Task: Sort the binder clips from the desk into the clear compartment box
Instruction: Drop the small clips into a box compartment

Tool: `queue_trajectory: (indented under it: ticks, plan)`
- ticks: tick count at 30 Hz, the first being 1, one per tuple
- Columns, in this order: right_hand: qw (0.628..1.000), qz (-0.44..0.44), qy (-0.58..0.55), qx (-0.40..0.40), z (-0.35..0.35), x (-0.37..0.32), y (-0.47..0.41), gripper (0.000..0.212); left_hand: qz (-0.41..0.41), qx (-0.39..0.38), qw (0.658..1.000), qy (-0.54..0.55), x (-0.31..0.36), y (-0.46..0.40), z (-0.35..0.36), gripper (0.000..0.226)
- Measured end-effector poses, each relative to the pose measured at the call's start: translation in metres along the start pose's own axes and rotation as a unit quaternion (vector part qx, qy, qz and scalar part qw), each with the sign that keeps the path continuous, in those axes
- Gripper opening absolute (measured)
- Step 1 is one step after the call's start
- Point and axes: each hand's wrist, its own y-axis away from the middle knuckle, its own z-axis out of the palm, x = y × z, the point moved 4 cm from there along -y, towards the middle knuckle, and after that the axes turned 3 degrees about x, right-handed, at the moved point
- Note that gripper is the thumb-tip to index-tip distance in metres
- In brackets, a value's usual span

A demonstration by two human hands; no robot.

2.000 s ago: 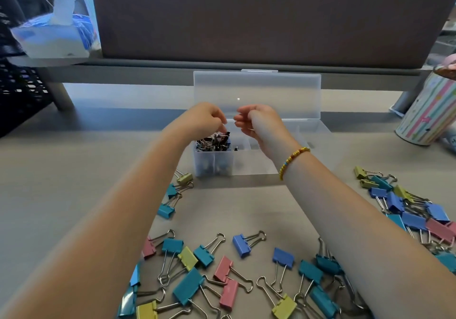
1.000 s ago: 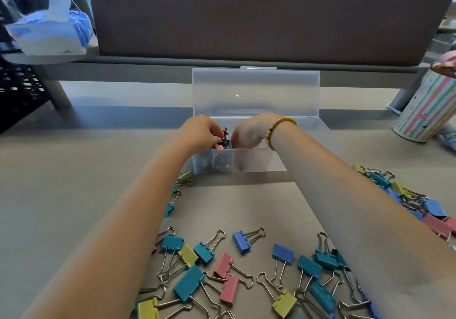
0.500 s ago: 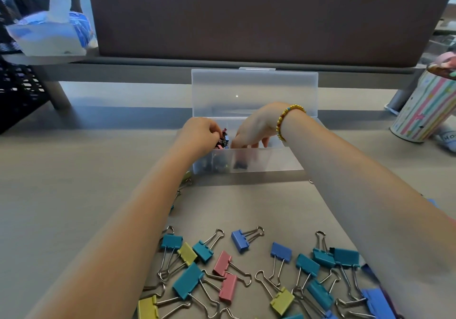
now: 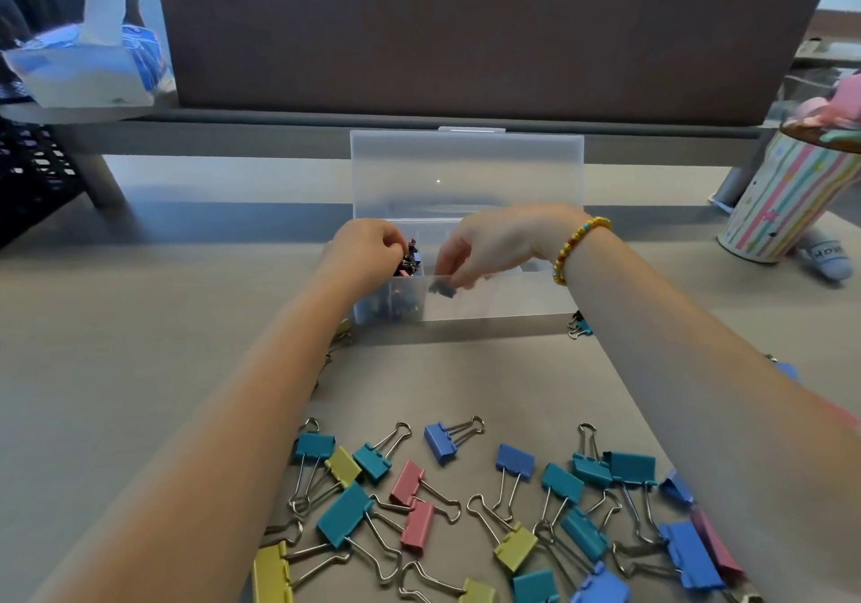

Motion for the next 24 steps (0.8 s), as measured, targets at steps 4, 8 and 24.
queue_trajectory:
  ticks: [4,8,24]
  plan:
    - [0.996,0.004,-0.040,0.083,0.004,0.004,0.002,0.014,0.002,0.005,1.000,0.016,0.000,0.000,0.000,0.027]
    - [0.987,-0.003,-0.066,0.149,0.008,0.005,0.007,0.016,0.015,0.025,0.997,0.072,0.002,0.002,-0.004,0.026]
    - [0.900,-0.009,-0.366,0.236,0.017,0.028,-0.002,0.005,0.080,-0.038,0.993,-0.080,-0.011,0.010,-0.028,0.026]
